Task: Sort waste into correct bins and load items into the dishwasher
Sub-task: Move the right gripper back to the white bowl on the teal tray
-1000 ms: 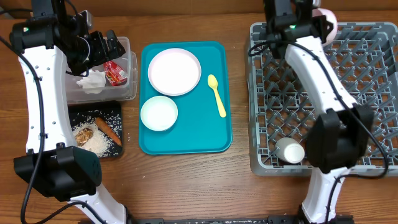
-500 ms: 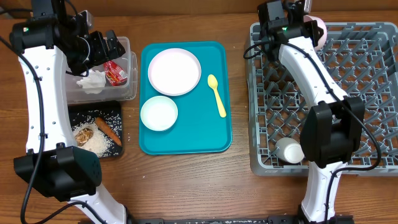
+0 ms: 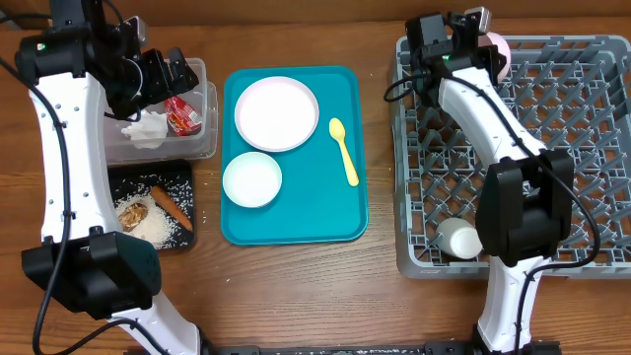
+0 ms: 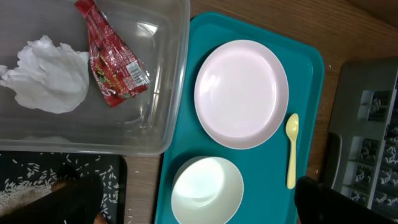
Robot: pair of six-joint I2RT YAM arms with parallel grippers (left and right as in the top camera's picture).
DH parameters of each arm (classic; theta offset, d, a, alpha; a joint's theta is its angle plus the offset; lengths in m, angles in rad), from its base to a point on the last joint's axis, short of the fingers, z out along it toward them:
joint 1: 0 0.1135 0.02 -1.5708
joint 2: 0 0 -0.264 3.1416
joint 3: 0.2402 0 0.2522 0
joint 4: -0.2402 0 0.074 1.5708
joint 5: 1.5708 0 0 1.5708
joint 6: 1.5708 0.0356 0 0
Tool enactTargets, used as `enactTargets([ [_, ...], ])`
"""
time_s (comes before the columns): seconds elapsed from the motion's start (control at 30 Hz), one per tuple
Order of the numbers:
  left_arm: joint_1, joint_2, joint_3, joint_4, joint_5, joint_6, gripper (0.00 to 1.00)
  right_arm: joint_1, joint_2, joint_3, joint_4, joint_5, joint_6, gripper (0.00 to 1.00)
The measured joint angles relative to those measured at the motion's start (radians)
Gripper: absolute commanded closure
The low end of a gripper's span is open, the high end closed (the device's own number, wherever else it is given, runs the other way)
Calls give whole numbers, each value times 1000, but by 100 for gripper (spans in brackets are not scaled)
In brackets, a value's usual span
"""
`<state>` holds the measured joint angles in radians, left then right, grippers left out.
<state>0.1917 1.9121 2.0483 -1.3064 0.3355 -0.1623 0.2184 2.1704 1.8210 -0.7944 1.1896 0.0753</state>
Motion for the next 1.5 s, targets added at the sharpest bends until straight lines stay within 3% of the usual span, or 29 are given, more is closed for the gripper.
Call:
enactTargets([
  [0.43, 0, 0, 0, 0, 0, 0, 0, 97, 0, -16, -71, 49, 3, 95],
  [0.57, 0, 0, 0, 0, 0, 0, 0, 126, 0, -17, -89, 21, 5, 78],
  [0.6, 0, 0, 0, 0, 0, 0, 0, 136, 0, -17, -92, 15, 2, 70],
  [0.67, 0, 0, 0, 0, 0, 0, 0, 151, 0, -18, -92, 0, 3, 40],
  [0.7, 0, 0, 0, 0, 0, 0, 0, 156, 0, -19, -90, -8, 4, 37],
  [1.0, 0, 0, 0, 0, 0, 0, 0, 165, 0, -24, -152, -38, 2, 11],
  [1.17, 0, 0, 0, 0, 0, 0, 0, 164, 0, -7, -198, -106, 2, 1],
  [1.37, 0, 0, 0, 0, 0, 0, 0, 164, -37, 79, -244, -417, 2, 0],
  [1.5, 0, 0, 0, 0, 0, 0, 0, 164, -112, 134, -276, -751, 3, 0],
])
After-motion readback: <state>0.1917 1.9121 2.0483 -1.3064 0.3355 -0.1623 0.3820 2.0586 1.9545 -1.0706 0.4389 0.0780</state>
